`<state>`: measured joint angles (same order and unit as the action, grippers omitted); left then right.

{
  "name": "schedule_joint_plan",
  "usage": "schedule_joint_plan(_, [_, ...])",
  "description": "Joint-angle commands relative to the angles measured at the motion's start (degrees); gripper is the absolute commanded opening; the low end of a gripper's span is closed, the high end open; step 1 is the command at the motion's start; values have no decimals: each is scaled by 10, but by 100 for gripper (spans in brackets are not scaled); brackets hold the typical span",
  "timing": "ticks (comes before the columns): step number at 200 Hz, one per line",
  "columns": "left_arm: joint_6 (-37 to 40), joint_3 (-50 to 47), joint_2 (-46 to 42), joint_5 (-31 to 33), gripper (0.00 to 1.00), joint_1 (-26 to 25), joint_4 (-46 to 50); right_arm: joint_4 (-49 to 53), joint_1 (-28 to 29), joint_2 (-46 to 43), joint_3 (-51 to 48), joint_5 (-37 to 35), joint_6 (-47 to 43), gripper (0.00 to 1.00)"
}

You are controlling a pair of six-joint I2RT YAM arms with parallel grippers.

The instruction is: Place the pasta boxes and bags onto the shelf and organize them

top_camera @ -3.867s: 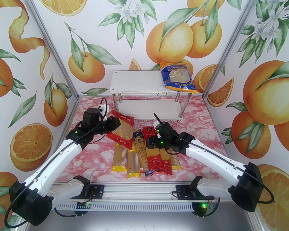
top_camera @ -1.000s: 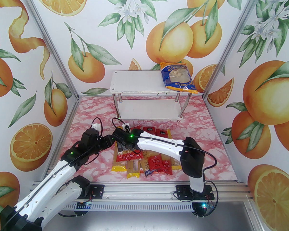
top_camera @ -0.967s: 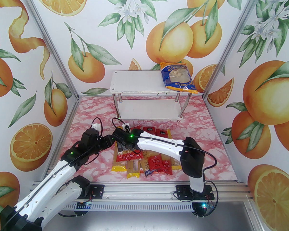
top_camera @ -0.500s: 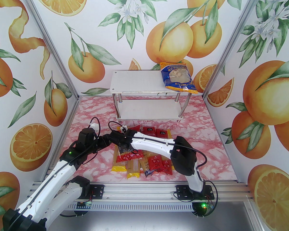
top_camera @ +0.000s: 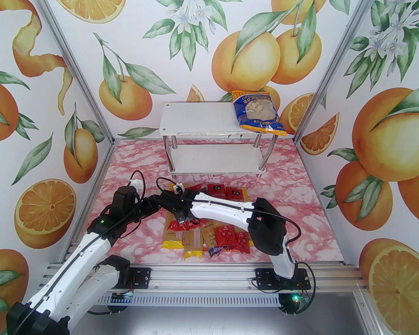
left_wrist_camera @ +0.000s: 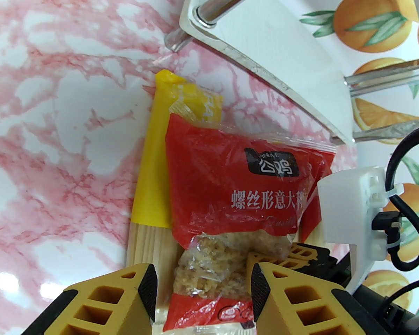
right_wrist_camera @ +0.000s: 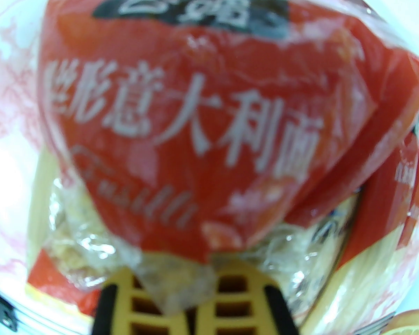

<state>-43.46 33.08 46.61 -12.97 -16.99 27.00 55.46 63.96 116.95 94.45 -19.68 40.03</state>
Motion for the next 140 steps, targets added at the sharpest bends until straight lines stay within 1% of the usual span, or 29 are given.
schedule_joint_plan(1, [3,-7,2,-12,46,5,-26,55,-14,-6,-35,34,-17,0])
schedule_joint_plan(26, [7,-6,4,-11,42,4,-27,-17,-17,-66,-60,48,-50,0])
schedule_joint_plan(49, [13,-3,5,-5,40,5,-21,-63,-21,-128,-70,52,-76,0])
schedule_joint_plan(93, [13,1,6,6,40,4,-20,-75,-24,-209,-45,27,-125,0])
schedule_joint_plan(140, [21,11,16,18,40,4,-16,-65,-27,-283,-27,11,-145,0])
